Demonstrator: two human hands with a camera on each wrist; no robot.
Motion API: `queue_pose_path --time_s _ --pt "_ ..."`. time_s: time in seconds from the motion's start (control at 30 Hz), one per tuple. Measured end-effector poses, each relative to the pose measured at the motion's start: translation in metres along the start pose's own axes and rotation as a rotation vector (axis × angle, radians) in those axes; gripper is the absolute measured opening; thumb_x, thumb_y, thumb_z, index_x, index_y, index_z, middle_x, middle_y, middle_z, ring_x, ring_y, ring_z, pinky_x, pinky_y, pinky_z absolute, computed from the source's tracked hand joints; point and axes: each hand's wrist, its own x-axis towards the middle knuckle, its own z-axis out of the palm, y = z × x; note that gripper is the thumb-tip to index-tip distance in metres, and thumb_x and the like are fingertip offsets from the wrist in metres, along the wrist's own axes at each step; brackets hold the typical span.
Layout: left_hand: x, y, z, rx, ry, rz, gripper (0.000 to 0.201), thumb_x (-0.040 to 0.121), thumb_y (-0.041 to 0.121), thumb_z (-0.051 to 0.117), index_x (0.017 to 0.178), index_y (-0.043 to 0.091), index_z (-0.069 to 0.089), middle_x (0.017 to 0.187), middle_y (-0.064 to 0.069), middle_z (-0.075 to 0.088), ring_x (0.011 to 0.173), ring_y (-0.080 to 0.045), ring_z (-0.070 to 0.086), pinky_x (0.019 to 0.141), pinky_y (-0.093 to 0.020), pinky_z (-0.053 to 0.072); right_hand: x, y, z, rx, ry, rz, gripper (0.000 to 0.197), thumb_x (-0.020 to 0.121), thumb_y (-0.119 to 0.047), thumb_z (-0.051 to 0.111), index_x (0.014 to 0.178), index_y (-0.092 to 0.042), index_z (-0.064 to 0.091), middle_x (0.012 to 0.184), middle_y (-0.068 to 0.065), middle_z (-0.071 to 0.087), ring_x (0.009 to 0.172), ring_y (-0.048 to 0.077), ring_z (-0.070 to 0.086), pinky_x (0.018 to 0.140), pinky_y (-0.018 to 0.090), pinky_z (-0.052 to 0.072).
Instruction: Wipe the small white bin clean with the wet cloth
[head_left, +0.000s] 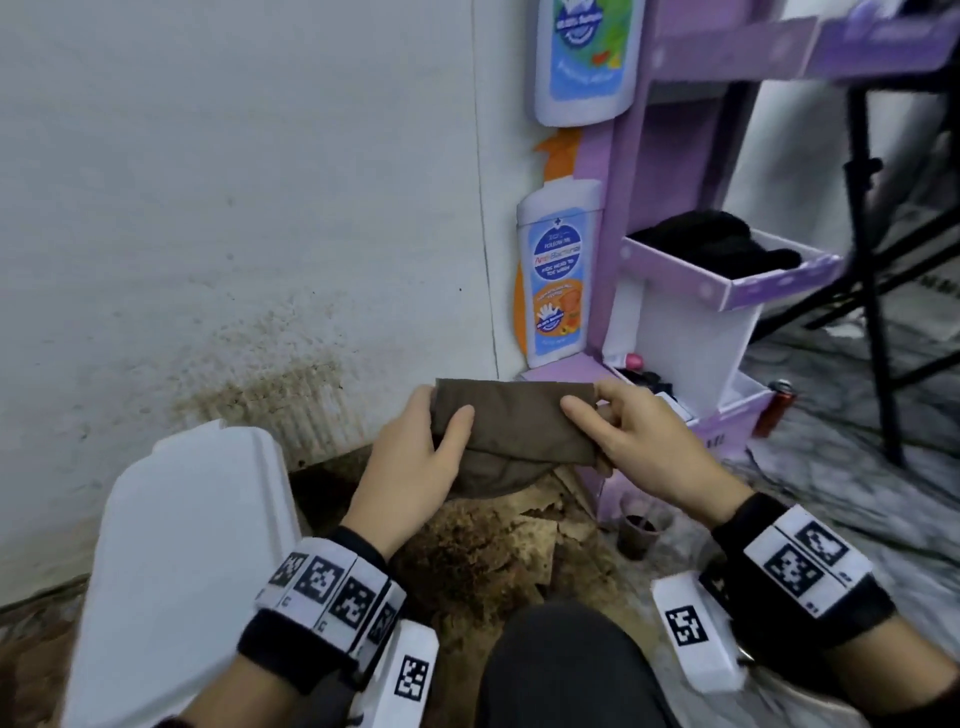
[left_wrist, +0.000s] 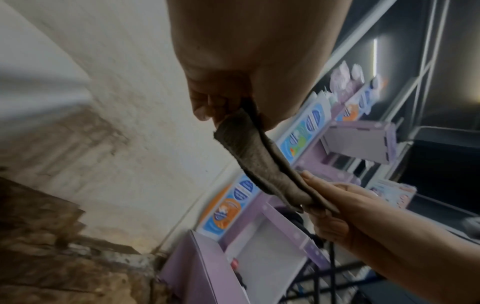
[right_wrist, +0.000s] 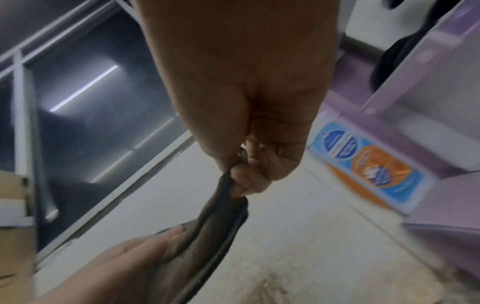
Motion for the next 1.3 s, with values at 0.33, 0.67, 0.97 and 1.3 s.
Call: queue_pose_path --time_s 0.33,0.67,0.97,1.3 --pt "0.041 -0.017 0.17 0.014 -0.555 0.039 0.032 0.103 0.045 0.05 0.124 0.023 0.057 0.115 0.009 0.068 0.1 -0.009 0.068 0.087 -0.039 0.057 -0.098 0.151 -0.034 0.049 0.229 0.326 0.027 0.104 -0.034 0.059 0.083 -0.016 0.055 0.05 0.001 0.065 0.042 0.01 0.059 0.048 0.026 0.042" --pt "-0.009 -0.059 0.359 0.157 -0.879 0.047 0.055 0.105 0.038 0.05 0.151 0.01 0.041 0.146 -0.003 0.053 0.135 -0.023 0.051 0.095 -0.02 0.037 -0.226 0.284 0.008 0.059 0.477 0.755 0.031 0.105 -0.037 0.055 0.089 -0.01 0.055 0.054 0.009 0.066 0.046 0.012 0.062 0.051 0.031 0.048" --pt "-0.041 -0.099 0.43 0.105 -0.754 -0.028 0.029 0.099 0.039 0.059 0.119 0.018 0.058 0.101 -0.001 0.069 0.095 -0.022 0.065 0.075 -0.033 0.043 -0.249 0.338 0.024 -0.022 0.6 0.875 0.023 0.102 -0.041 0.059 0.1 -0.018 0.058 0.06 0.003 0.07 0.051 0.012 0.067 0.061 0.046 0.058" --pt "-0.044 -0.109 0.436 0.04 -0.677 -0.164 0.036 0.092 0.045 0.068 0.107 0.017 0.051 0.094 0.0 0.066 0.088 -0.021 0.064 0.076 -0.037 0.049 -0.258 0.343 0.037 -0.075 0.638 0.959 0.047 0.098 -0.06 0.051 0.131 -0.027 0.047 0.074 0.003 0.072 0.066 0.024 0.071 0.066 0.048 0.058"
